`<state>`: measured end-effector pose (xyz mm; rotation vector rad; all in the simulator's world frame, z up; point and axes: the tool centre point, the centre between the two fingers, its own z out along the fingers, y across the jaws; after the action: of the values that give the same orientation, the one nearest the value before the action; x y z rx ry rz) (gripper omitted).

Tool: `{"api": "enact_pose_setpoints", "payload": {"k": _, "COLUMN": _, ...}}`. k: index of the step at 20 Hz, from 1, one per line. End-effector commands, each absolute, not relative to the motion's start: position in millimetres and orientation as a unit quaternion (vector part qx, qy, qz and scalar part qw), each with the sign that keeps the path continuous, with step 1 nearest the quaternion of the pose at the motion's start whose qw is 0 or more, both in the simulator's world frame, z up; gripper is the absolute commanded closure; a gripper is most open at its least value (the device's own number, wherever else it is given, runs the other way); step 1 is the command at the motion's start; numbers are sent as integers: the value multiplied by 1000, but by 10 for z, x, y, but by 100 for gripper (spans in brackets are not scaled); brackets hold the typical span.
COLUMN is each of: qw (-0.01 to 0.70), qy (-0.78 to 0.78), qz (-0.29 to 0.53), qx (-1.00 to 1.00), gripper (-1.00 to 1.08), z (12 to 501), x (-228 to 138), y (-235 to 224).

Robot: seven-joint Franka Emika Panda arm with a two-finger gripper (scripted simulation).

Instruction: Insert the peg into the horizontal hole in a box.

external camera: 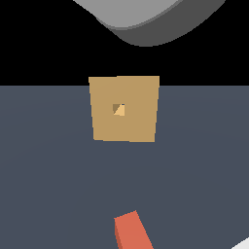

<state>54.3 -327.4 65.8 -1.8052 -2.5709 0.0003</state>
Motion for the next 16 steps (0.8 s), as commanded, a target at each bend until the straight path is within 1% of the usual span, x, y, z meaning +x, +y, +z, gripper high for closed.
{"api": "enact_pose_setpoints", "payload": {"k": 1, "qw": 0, "qy": -819, "qz": 0, "qx": -574, "gripper": -92, "z": 656, "x": 554, "y": -3285}}
{"api": "enact_pose_setpoints", "payload": {"k": 7, "qw": 0, "qy": -819, "qz": 0, "qx": -574, "gripper": -92, "z": 595, "x": 549, "y": -3283}}
{"api": "enact_pose_setpoints", "payload": {"k": 16, "qw": 0, "qy": -819, "qz": 0, "qx": -574, "gripper": -92, "z": 181, "x": 544, "y": -3279}}
